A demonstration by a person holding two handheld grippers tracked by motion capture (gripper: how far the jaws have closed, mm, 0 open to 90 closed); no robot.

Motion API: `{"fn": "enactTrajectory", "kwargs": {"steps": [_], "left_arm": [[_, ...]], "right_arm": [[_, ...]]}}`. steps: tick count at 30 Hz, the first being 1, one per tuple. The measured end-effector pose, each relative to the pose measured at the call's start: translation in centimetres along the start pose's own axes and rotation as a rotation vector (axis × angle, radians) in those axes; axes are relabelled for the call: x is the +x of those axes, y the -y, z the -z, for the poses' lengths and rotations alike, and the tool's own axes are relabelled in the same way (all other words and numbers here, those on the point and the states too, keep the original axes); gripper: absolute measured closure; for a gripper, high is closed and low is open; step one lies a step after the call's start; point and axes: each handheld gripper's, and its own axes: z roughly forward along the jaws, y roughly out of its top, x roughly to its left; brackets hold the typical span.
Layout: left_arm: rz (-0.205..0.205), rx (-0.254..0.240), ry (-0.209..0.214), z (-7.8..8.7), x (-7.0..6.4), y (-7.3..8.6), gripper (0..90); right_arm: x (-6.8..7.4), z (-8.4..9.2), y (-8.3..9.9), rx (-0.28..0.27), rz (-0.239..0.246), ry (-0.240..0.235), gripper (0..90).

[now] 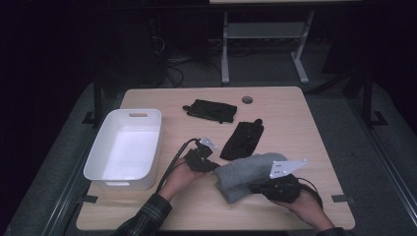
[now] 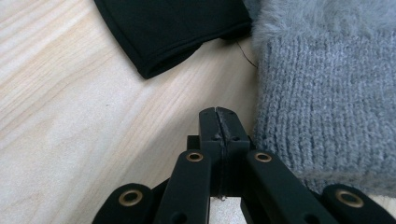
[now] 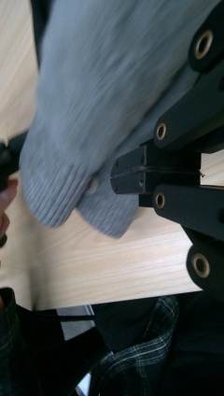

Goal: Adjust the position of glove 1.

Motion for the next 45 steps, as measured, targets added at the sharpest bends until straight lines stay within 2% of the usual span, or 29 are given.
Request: {"fn": "enactTrajectory", "kwargs": {"steps": [6, 9, 13, 16, 24, 26, 28, 30, 32, 33, 34, 37, 39, 40, 41, 45], "left_arm": [[0.013, -0.003, 0.012, -0.1, 0.0, 0.1, 89.4], [0.012, -0.014, 0.019, 0.1, -0.1, 0.1, 89.4], [0.012, -0.028, 0.038, 0.7, -0.4, -0.1, 89.4], [-0.003, -0.042, 0.045, 1.4, -1.0, -0.2, 89.4], [-0.049, -0.001, 0.051, 1.4, -2.5, 0.6, 89.3], [-0.051, -0.002, 0.031, 1.2, -2.4, 0.6, 85.6], [-0.049, -0.003, 0.018, 1.5, -2.2, 0.5, 79.6], [-0.051, -0.016, 0.011, 2.1, -2.0, 0.2, 72.2], [-0.071, -0.021, -0.002, 2.8, -1.8, -0.3, 64.3], [-0.075, -0.044, -0.005, 3.0, -1.7, -0.5, 61.0], [-0.062, -0.059, 0.002, 3.2, -1.6, -0.8, 57.9], [-0.075, -0.074, -0.001, 3.5, -1.5, -1.7, 46.6], [-0.056, -0.107, 0.011, 3.5, -1.5, -2.3, 42.8], [-0.063, -0.108, 0.018, 3.5, -1.4, -2.6, 40.4], [-0.052, -0.116, 0.027, 3.3, -1.5, -3.0, 39.2], [-0.062, -0.134, 0.041, 2.6, -1.7, -4.4, 35.0]], "right_arm": [[0.8, -2.8, -1.2, 0.052, 0.051, -0.036, 90.0], [0.7, -3.2, -1.5, 0.044, 0.052, -0.032, 90.0], [0.8, -3.0, -1.7, 0.026, 0.059, -0.027, 90.0], [0.8, -2.3, -1.6, 0.015, 0.060, -0.030, 90.0], [1.1, -1.4, -0.1, 0.057, 0.048, -0.035, 90.0], [1.0, -1.3, 0.2, 0.067, 0.047, -0.023, 89.4], [0.9, -1.0, 0.4, 0.070, 0.039, -0.016, 85.0], [0.8, -0.5, 0.8, 0.072, 0.040, -0.002, 80.1], [0.5, 0.3, 1.3, 0.075, 0.029, 0.021, 74.7], [0.3, 0.6, 1.4, 0.075, 0.024, 0.028, 73.4], [0.0, 1.0, 1.7, 0.076, 0.014, 0.040, 71.8], [-0.7, 2.1, 2.6, 0.082, -0.006, 0.094, 66.9], [-1.3, 2.7, 3.3, 0.087, -0.023, 0.125, 63.0], [-1.7, 3.1, 3.7, 0.082, -0.035, 0.138, 60.7], [-2.0, 3.5, 4.0, 0.078, -0.046, 0.152, 58.2], [-3.4, 4.9, 4.9, 0.042, -0.091, 0.237, 44.1]]}}
